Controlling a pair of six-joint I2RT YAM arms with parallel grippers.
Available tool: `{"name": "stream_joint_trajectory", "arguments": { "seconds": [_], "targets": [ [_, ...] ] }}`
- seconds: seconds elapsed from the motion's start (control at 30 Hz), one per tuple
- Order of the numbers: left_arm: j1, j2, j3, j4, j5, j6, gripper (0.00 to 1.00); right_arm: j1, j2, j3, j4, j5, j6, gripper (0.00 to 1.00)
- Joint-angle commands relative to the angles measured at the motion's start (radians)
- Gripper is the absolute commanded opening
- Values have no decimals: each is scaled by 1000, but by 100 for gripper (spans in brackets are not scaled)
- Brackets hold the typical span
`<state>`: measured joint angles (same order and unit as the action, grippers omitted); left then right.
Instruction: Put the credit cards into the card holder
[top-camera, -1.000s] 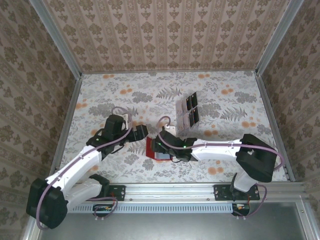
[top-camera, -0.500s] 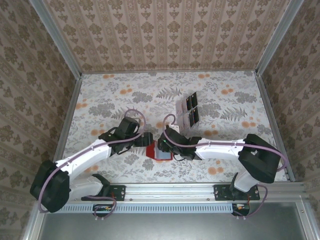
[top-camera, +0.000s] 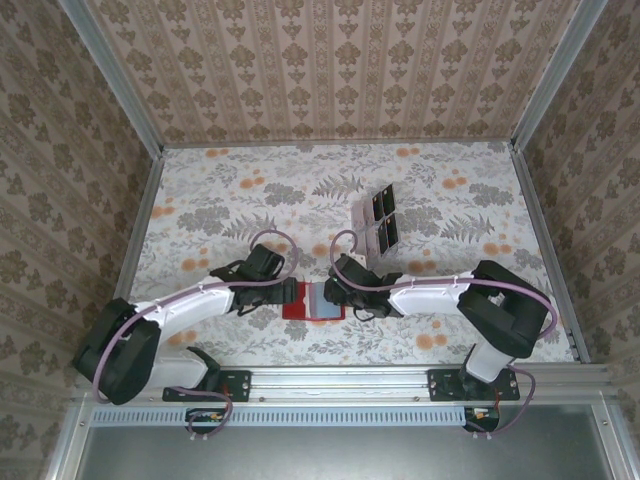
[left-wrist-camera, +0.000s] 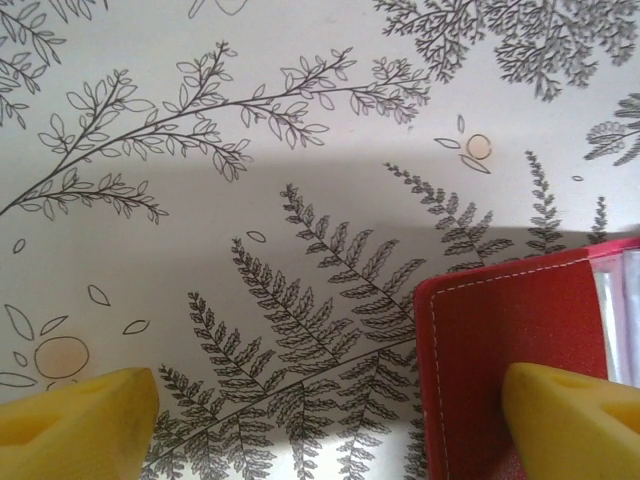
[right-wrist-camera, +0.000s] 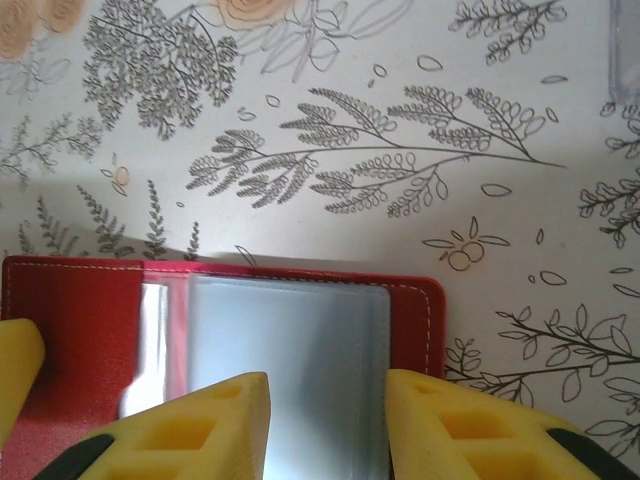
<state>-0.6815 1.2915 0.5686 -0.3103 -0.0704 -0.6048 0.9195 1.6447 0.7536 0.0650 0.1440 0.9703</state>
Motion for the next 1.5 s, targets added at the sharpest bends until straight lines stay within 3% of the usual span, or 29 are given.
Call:
{"name": "stream_joint_trajectory", "arguments": {
  "seconds": [0.0, 0.6, 1.1, 1.47],
  "targets": [
    [-7, 20, -10, 11, -28, 24, 91, -4, 7, -13, 29, -26, -19, 37],
    [-8, 62, -4, 68, -23, 61, 91, 2, -97, -2, 9, -28, -62, 40],
    [-8, 65, -13, 92, -11, 65, 91, 8, 25, 50, 2, -65, -74, 41],
    [-8, 72, -38, 139, 5, 63, 91, 28, 102, 56, 88, -131, -24, 49]
  ]
}}
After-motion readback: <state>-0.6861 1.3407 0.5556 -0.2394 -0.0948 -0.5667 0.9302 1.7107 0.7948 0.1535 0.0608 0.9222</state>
